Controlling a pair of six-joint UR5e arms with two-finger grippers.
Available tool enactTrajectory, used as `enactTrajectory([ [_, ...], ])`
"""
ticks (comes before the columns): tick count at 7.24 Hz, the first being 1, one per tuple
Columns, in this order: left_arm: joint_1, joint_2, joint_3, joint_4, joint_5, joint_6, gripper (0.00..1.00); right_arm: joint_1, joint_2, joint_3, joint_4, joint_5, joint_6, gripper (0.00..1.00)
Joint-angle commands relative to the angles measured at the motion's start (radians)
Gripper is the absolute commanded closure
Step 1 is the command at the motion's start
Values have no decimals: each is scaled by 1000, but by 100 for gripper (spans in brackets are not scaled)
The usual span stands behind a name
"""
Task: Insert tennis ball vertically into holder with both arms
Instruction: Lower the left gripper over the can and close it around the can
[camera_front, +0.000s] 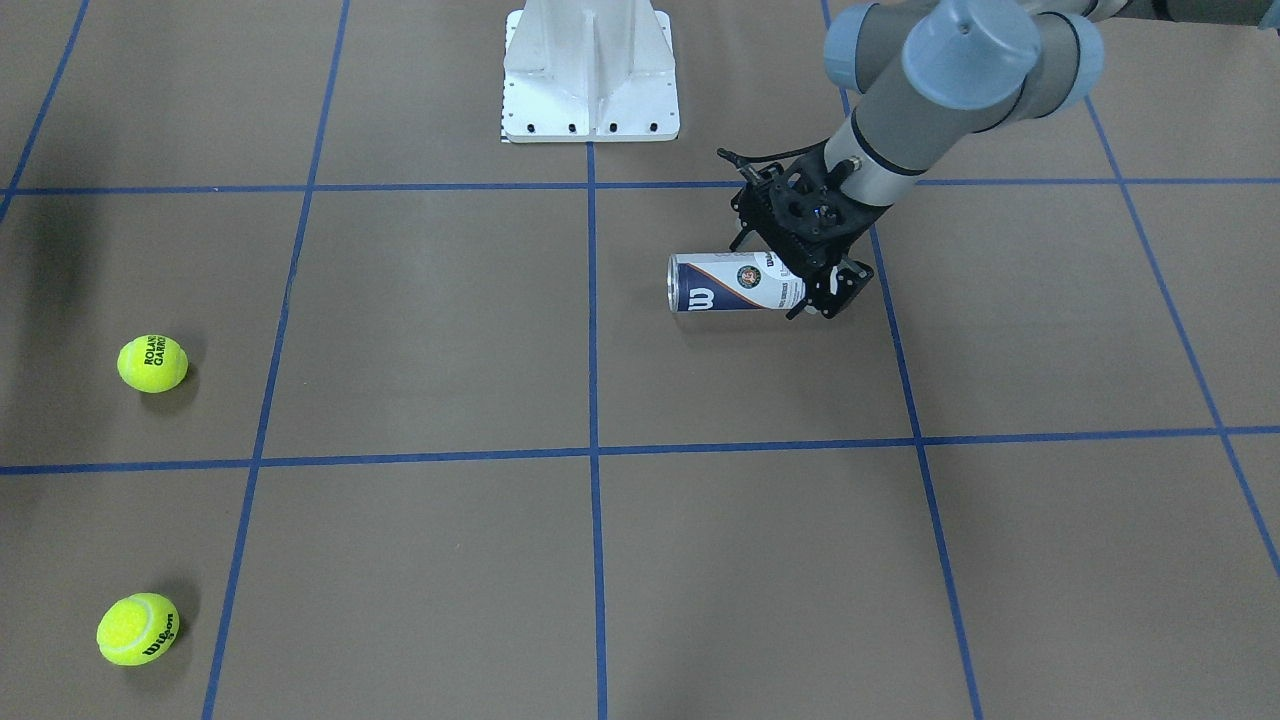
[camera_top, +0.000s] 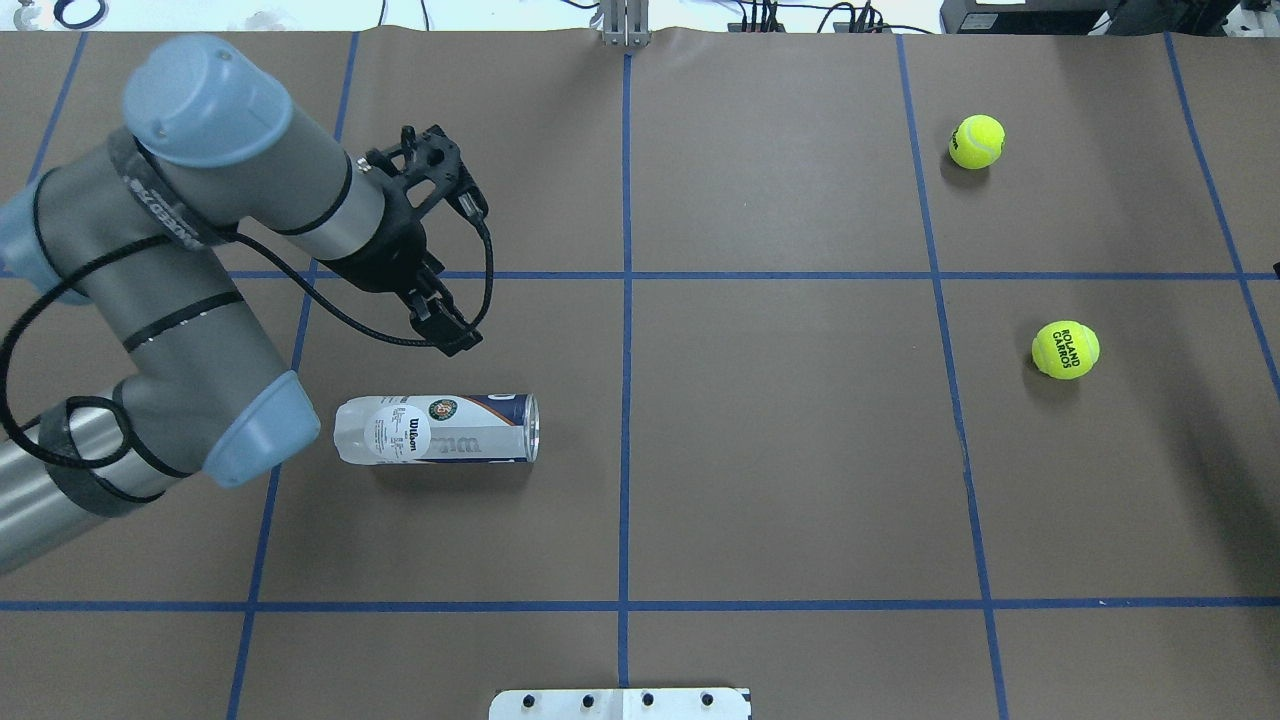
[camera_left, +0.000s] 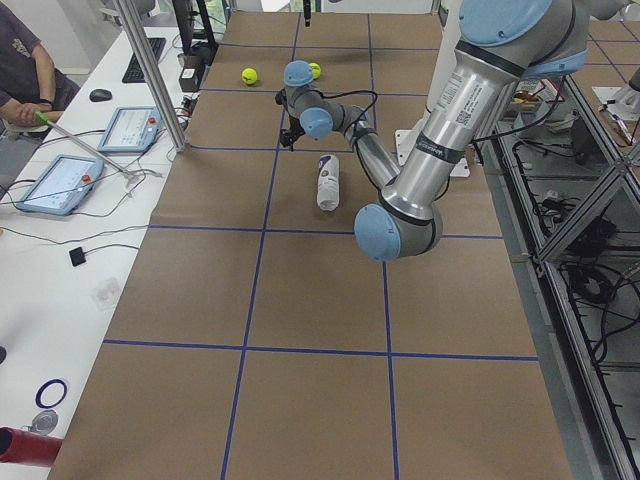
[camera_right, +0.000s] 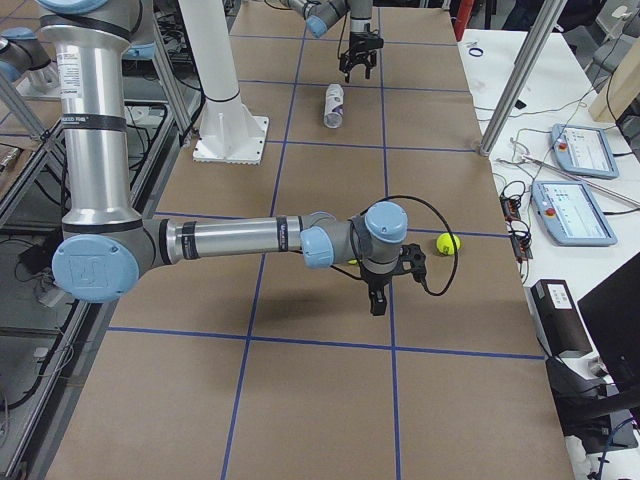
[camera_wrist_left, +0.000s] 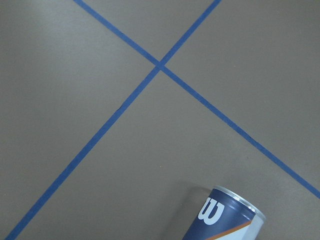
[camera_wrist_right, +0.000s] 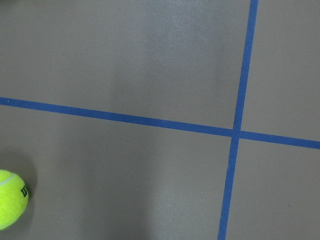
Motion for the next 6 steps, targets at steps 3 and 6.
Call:
enactTrajectory([
  [3, 130, -28, 90, 1, 76, 255, 1, 0, -2, 1, 5, 2, 2, 1],
  [6, 164, -73, 132, 1, 137, 287, 1, 0, -5, -2, 5, 2, 0, 1],
])
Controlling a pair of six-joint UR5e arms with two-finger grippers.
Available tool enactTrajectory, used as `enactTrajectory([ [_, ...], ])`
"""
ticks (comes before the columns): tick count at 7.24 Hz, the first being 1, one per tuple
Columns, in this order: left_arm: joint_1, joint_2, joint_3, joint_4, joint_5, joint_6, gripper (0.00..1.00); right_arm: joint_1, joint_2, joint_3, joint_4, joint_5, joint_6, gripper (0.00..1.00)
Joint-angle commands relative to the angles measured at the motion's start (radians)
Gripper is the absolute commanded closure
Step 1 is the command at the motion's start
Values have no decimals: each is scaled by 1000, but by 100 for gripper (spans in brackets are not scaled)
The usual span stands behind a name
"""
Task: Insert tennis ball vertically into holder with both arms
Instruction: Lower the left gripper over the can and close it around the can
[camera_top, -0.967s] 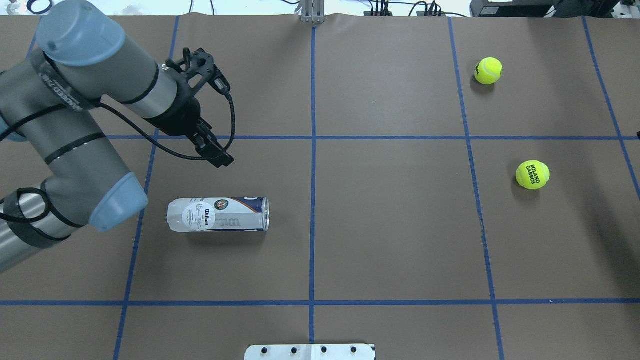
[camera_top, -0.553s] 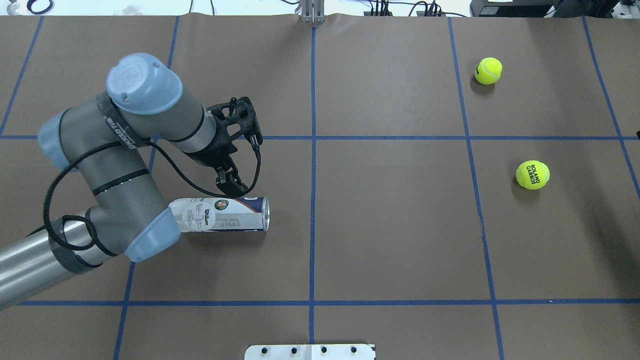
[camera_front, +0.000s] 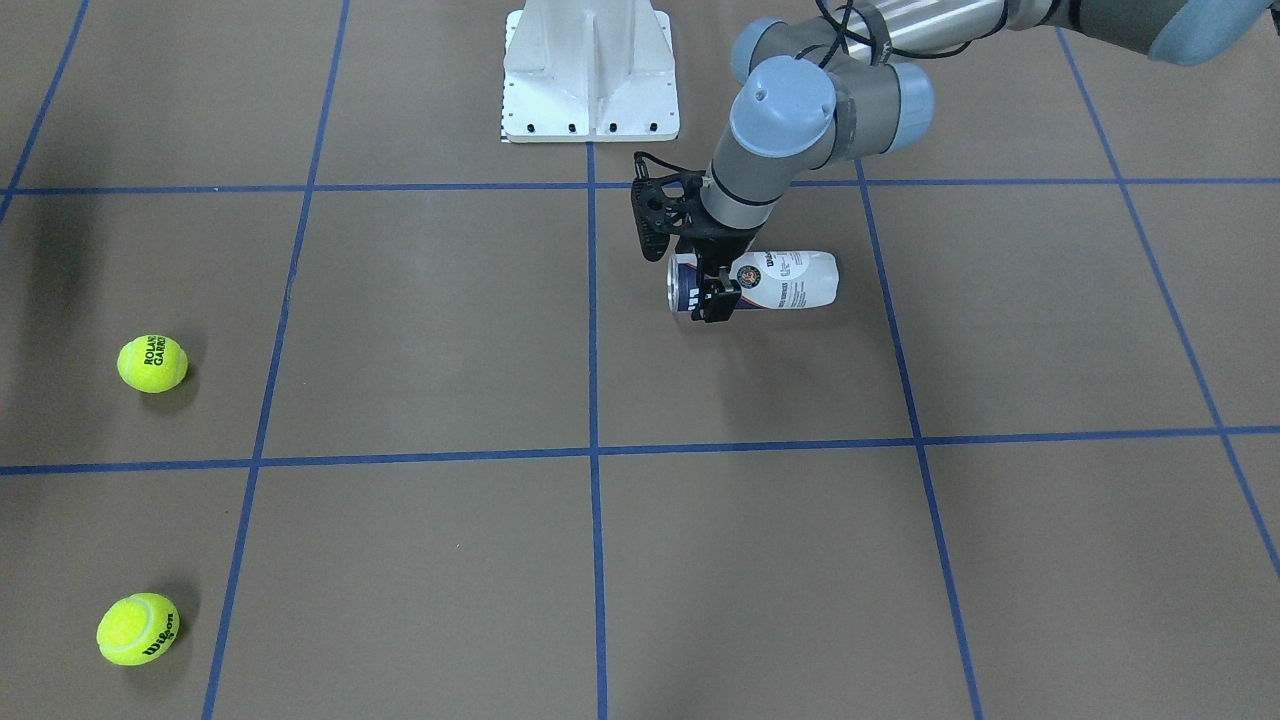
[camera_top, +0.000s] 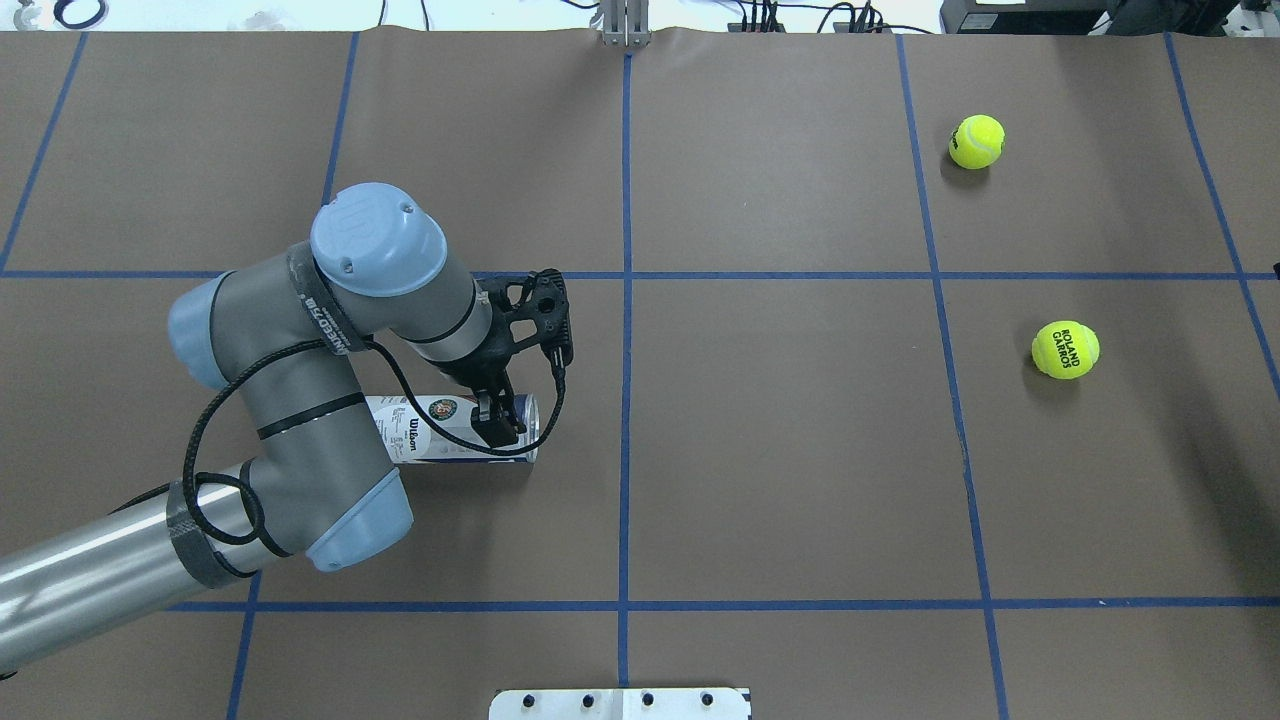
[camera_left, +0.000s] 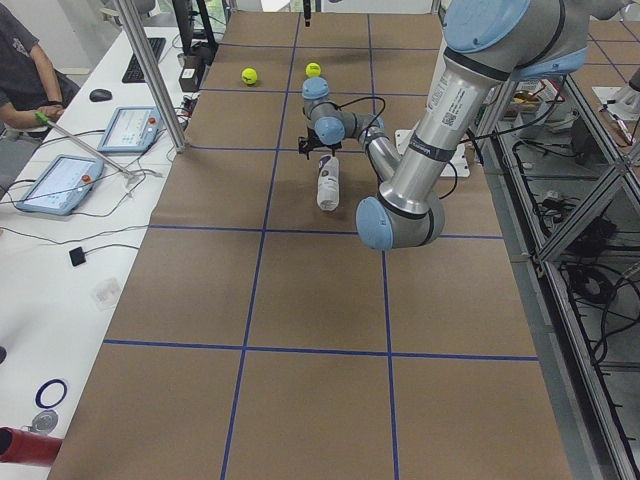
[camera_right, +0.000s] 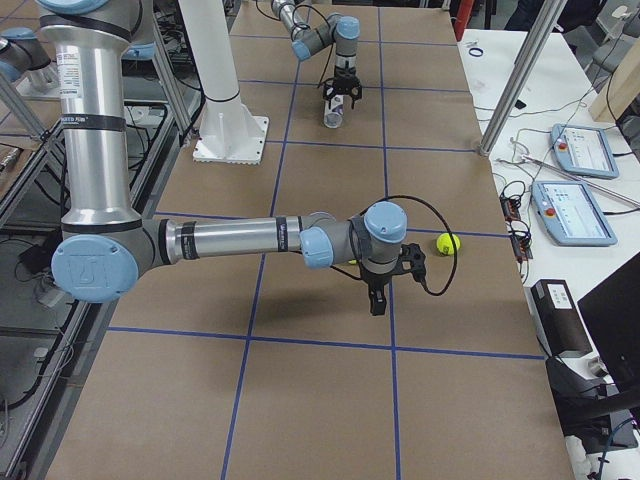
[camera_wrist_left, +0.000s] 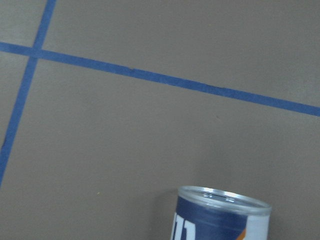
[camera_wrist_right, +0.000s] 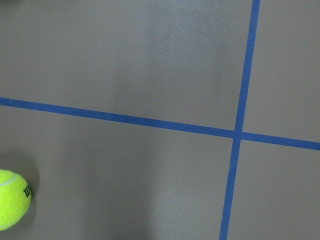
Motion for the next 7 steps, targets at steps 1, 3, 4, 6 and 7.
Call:
enactTrajectory([
  [1, 18, -12, 15, 0, 50, 18, 1, -1, -3, -3, 0, 0, -1, 1],
  [3, 39, -9, 14, 2, 52, 18, 1, -2, -3, -2, 2, 0, -1, 1],
  [4, 44, -5, 15, 2, 52, 19, 0, -2, -2, 0, 0, 0, -1, 1],
  [6, 58, -3, 27, 3, 55, 19, 1, -2, -2, 0, 0, 0, -1, 1],
  [7, 65, -3, 29, 3, 55, 19, 1, -2, -3, -2, 0, 0, -1, 1],
])
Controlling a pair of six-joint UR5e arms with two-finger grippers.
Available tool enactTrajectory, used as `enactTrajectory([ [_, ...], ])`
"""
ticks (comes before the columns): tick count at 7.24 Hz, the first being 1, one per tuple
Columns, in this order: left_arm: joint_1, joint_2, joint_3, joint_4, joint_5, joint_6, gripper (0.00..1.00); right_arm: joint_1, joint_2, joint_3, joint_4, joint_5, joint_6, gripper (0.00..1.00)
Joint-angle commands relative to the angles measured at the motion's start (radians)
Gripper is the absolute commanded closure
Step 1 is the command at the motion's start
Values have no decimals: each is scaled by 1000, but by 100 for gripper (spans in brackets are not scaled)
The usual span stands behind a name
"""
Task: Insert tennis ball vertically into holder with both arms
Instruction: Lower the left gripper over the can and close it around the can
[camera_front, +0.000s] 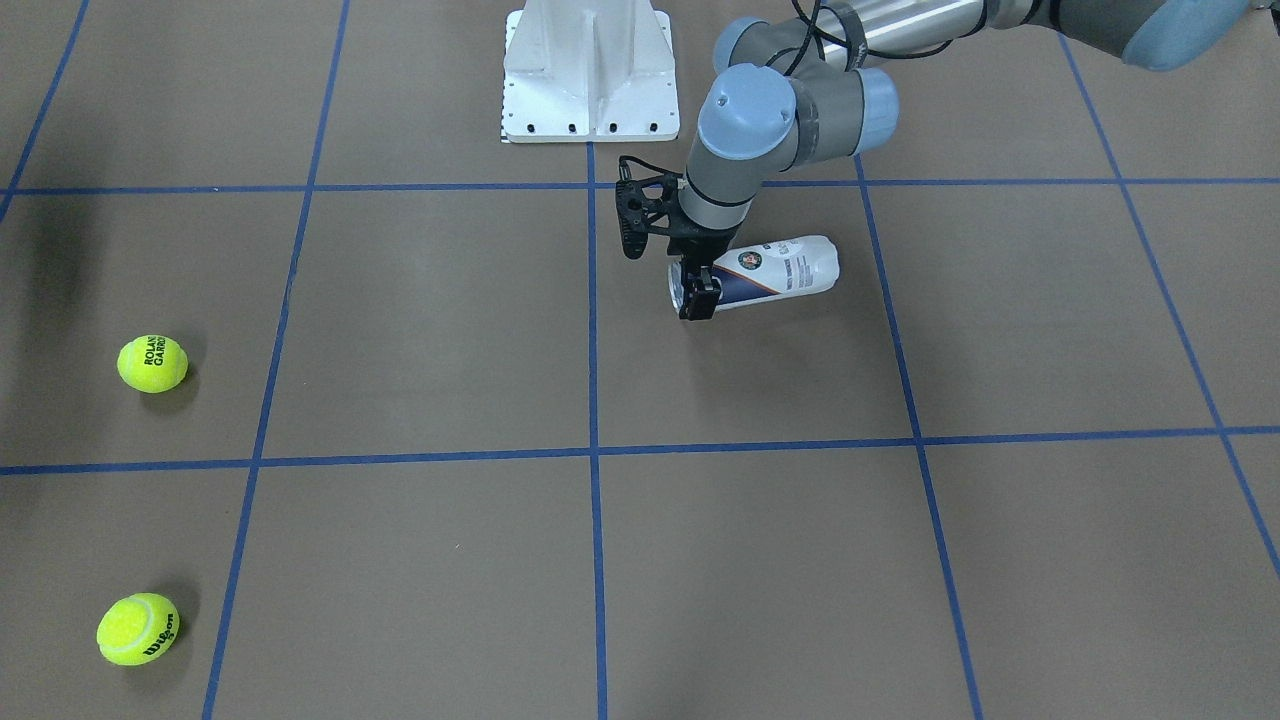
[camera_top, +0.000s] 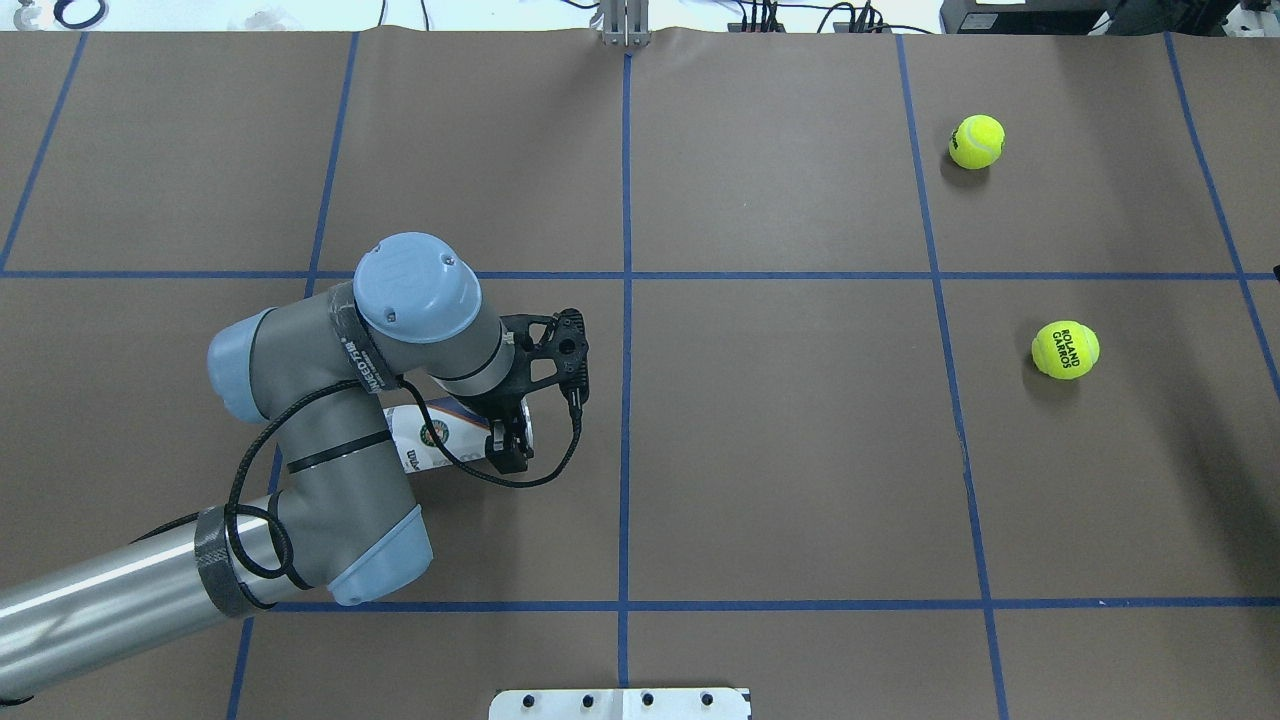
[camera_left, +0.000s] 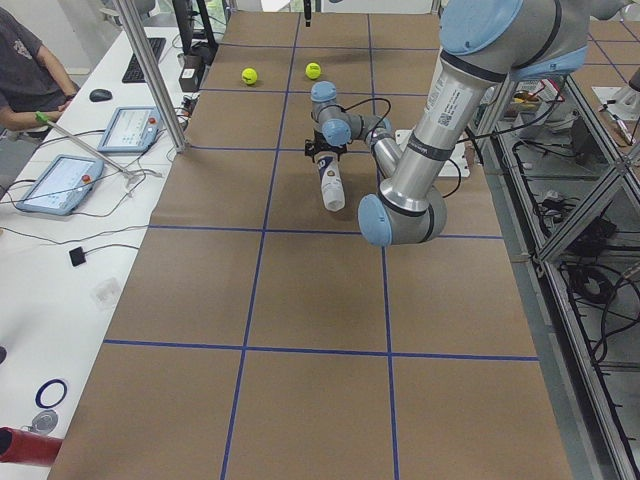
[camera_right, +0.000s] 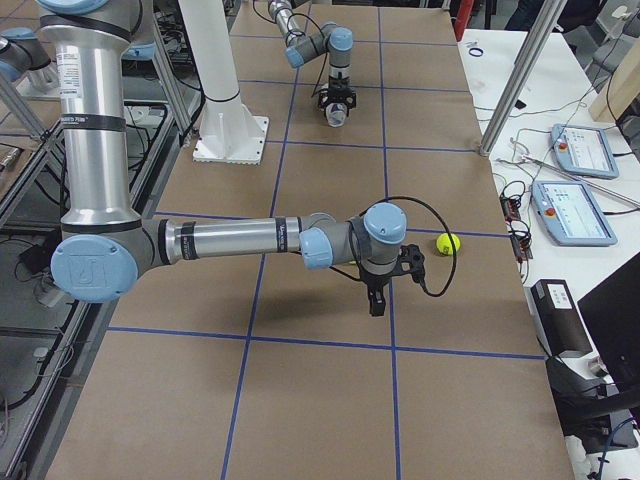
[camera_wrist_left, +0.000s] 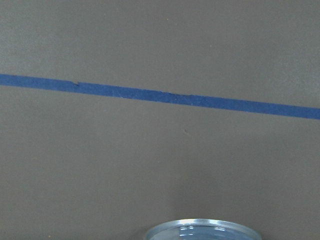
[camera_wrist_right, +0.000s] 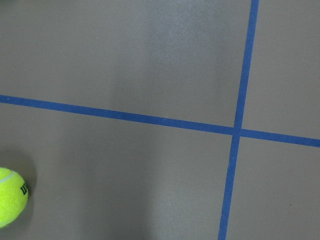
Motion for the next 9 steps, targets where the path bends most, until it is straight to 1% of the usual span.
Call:
enactTrajectory([
  [1, 13, -1, 7, 0, 1, 0, 1, 0, 0, -1, 0, 0, 0, 1],
  [9, 3, -4, 7, 2, 7, -40, 0, 0, -1, 0, 0, 0, 0, 1],
])
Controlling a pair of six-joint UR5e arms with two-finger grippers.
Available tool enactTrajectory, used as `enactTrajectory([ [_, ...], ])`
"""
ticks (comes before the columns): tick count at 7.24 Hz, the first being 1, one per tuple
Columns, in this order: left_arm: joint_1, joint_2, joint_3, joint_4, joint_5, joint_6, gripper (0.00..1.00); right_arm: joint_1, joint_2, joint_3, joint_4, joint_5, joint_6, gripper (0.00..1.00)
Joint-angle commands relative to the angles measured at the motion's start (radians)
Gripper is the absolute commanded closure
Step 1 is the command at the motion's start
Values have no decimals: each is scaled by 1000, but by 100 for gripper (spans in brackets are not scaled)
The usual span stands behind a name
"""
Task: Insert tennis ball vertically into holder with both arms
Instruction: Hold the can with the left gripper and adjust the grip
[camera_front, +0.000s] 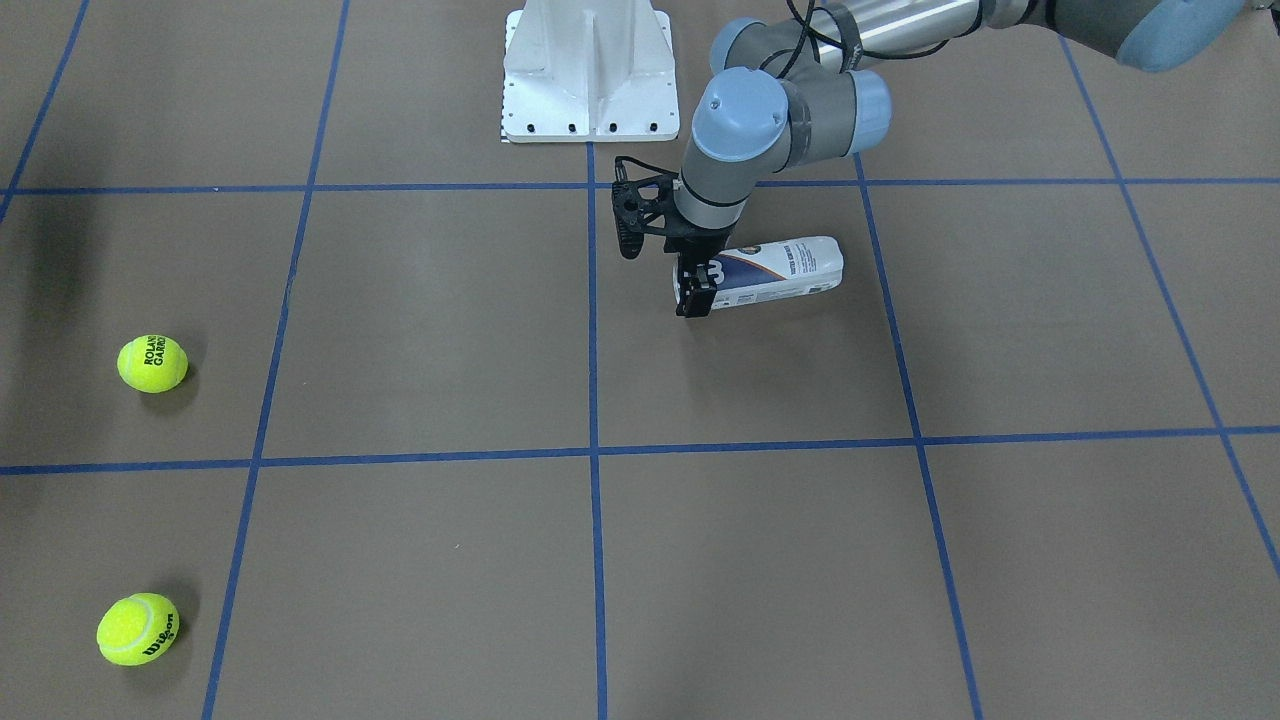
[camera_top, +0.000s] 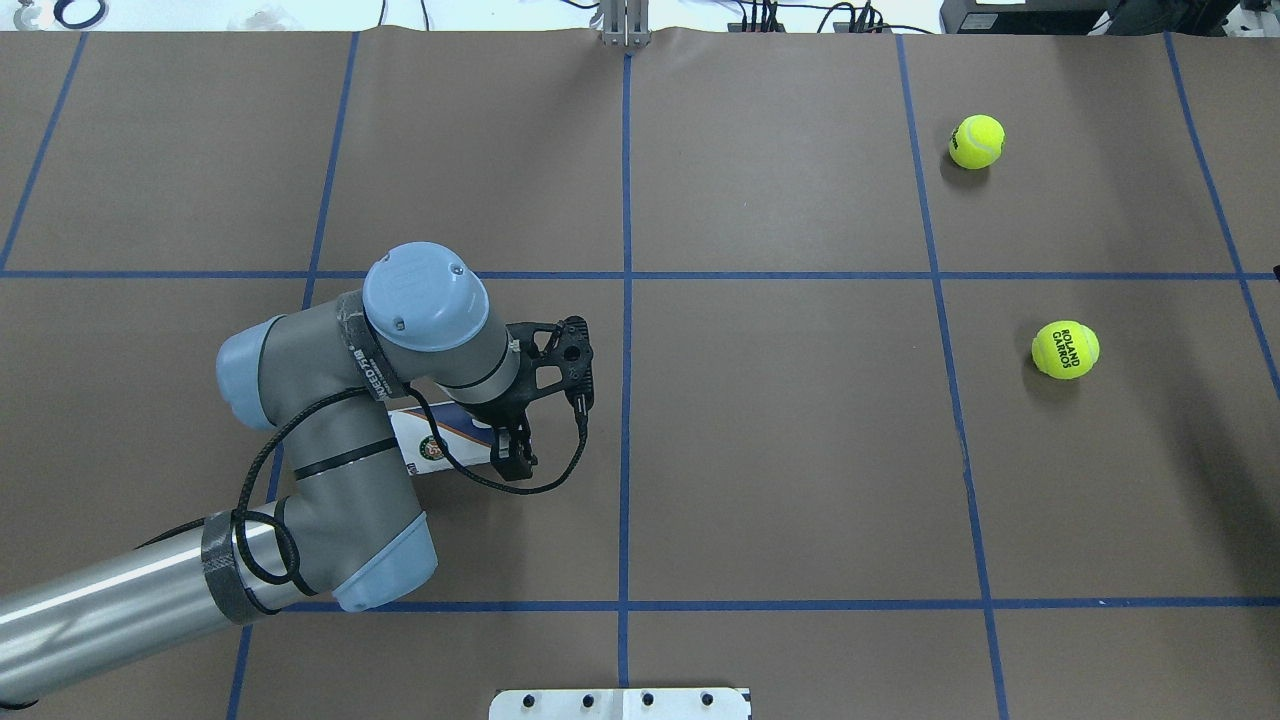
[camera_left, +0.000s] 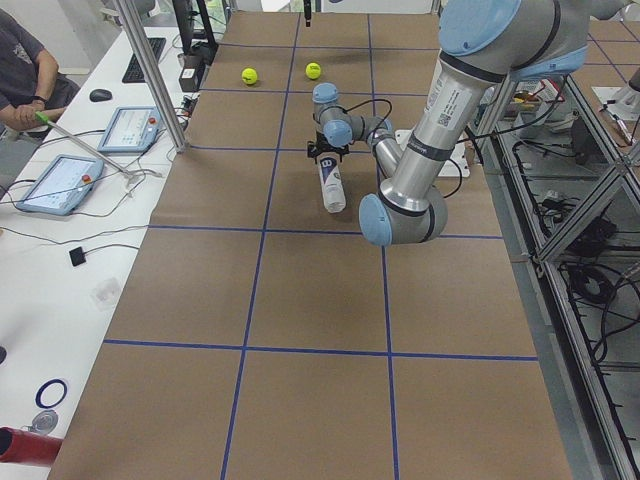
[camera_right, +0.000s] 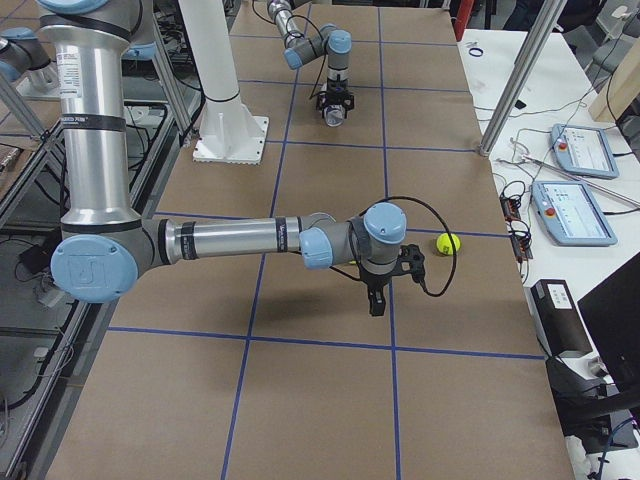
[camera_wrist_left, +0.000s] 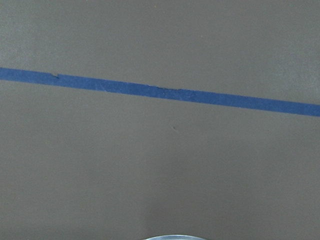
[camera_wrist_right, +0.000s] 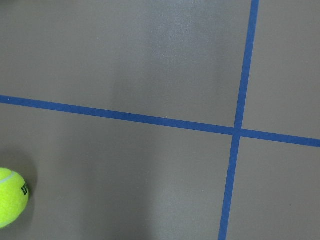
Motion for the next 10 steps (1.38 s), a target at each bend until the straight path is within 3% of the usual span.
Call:
enactTrajectory([
  [1, 0, 0, -4, 0, 59, -15, 0, 0, -1, 0, 2, 0, 1, 1],
  [2, 0, 9, -8, 0, 99, -13, 0, 0, 0, 0, 2, 0, 1, 1],
  [8, 8, 9, -11, -3, 103, -33, 1, 0, -1, 0, 2, 0, 0, 1],
  [10, 6, 9, -14, -2, 103, -33, 17, 0, -1, 0, 2, 0, 0, 1],
])
